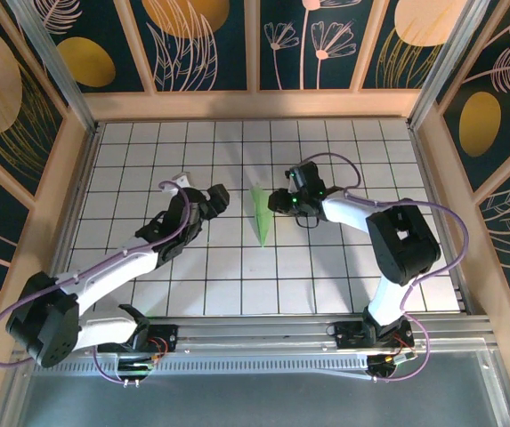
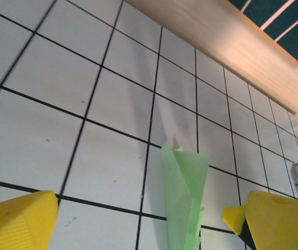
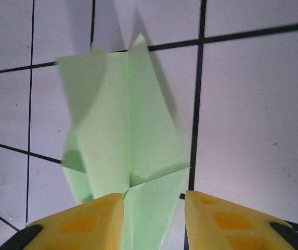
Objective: Fold a paper plane with a square sheet of paper (fold left side to right side)
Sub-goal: Move the paper plane to the center of the table.
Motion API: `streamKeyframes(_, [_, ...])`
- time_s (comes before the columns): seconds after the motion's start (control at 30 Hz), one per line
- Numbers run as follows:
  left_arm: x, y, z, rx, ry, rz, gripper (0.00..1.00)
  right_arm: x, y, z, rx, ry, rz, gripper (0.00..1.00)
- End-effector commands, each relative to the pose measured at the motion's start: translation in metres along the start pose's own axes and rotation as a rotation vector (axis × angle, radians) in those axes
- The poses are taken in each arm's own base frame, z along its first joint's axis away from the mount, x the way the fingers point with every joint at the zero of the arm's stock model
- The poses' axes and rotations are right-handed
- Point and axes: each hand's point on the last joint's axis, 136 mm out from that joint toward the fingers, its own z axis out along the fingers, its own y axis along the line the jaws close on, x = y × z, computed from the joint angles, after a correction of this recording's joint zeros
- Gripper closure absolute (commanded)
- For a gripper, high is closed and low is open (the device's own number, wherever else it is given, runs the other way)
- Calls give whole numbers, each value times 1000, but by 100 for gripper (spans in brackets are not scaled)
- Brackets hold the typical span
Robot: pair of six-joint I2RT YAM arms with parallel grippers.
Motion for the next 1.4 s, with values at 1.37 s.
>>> streamKeyframes(1.37, [-6, 42, -17, -145, -58, 108, 5, 51, 20, 9, 19, 196, -54, 70])
